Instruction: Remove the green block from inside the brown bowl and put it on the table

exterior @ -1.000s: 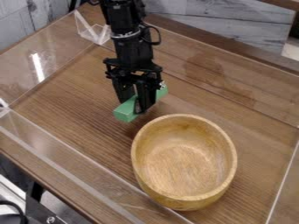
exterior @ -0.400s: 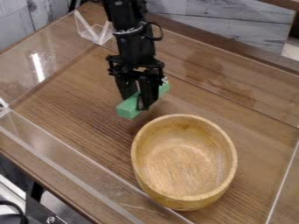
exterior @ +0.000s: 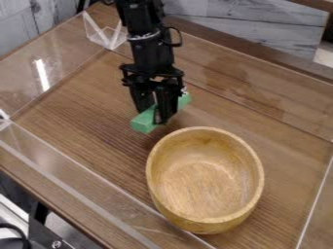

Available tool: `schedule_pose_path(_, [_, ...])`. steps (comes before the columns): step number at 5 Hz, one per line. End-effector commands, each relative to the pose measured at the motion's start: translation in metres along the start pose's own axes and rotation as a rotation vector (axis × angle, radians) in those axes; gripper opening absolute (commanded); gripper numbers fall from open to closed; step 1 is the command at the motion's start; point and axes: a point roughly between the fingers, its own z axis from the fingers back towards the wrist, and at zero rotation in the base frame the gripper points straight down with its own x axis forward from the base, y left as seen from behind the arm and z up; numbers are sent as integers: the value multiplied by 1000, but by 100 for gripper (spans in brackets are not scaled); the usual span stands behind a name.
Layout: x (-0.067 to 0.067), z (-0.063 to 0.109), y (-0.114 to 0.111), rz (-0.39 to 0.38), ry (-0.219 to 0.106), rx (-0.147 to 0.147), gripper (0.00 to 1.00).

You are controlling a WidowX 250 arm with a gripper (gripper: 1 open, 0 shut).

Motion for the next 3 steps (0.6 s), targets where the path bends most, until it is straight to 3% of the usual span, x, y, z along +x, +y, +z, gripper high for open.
schedule_pose_path(1, [10,17,3,-2,-58,11,0])
schedule_pose_path(3, [12,16,4,-2,-55,1,0])
